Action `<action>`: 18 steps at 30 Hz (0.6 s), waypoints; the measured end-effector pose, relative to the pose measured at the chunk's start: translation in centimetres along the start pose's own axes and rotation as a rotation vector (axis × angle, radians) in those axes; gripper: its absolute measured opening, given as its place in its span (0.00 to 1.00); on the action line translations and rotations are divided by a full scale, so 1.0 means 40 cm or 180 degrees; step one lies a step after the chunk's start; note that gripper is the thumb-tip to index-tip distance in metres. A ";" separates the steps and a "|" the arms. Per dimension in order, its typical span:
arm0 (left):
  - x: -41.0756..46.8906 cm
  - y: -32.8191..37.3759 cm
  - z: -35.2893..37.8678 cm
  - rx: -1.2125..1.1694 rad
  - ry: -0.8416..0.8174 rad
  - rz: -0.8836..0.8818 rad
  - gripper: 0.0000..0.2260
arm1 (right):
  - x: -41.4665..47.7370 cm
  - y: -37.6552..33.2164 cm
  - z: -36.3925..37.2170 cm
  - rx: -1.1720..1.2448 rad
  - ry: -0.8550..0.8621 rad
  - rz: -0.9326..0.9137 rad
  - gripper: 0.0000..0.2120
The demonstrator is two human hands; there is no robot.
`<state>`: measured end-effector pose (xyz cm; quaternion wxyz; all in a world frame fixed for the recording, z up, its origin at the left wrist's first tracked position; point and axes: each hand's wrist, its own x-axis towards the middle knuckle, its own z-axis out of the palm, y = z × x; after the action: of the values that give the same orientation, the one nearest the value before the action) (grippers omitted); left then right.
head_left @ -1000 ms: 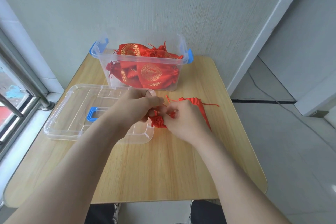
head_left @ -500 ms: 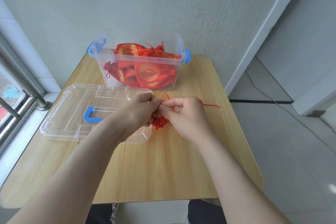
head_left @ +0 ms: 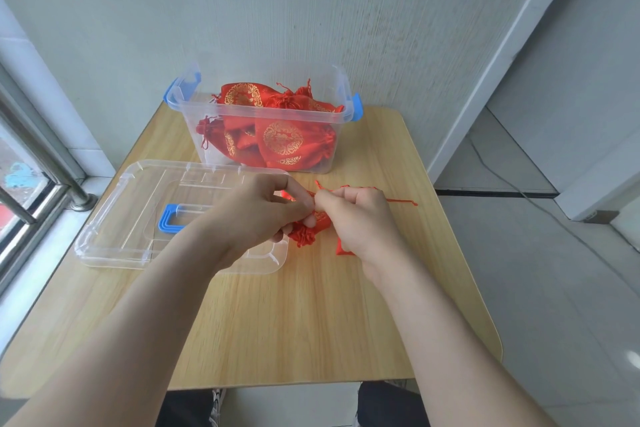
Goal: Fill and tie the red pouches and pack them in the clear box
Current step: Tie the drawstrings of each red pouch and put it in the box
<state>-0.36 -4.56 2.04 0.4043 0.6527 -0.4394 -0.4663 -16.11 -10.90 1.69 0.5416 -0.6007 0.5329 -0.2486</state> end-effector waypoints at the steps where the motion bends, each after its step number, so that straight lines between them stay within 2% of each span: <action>1: -0.001 -0.001 -0.001 0.0033 -0.0016 0.0042 0.04 | 0.001 0.000 0.000 -0.0013 0.0015 0.0018 0.11; 6: -0.003 0.001 -0.005 0.0270 0.0073 0.0138 0.04 | 0.011 0.004 -0.002 -0.0079 0.0074 -0.0007 0.13; 10: 0.001 0.001 0.002 0.0366 0.0176 0.0061 0.07 | 0.015 0.008 -0.010 -0.0102 0.0056 -0.0099 0.10; 13: 0.003 0.001 0.009 0.0351 0.0281 -0.0001 0.07 | 0.024 0.010 -0.014 -0.0187 0.0195 -0.0458 0.05; 18: -0.003 0.006 0.018 0.0455 0.0227 0.0045 0.07 | 0.017 0.011 -0.021 0.0055 -0.0276 -0.0943 0.10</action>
<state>-1.12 -4.59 2.15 0.3753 0.6930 -0.4616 -0.4073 -16.77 -11.79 1.35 0.5266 -0.6783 0.4124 -0.3042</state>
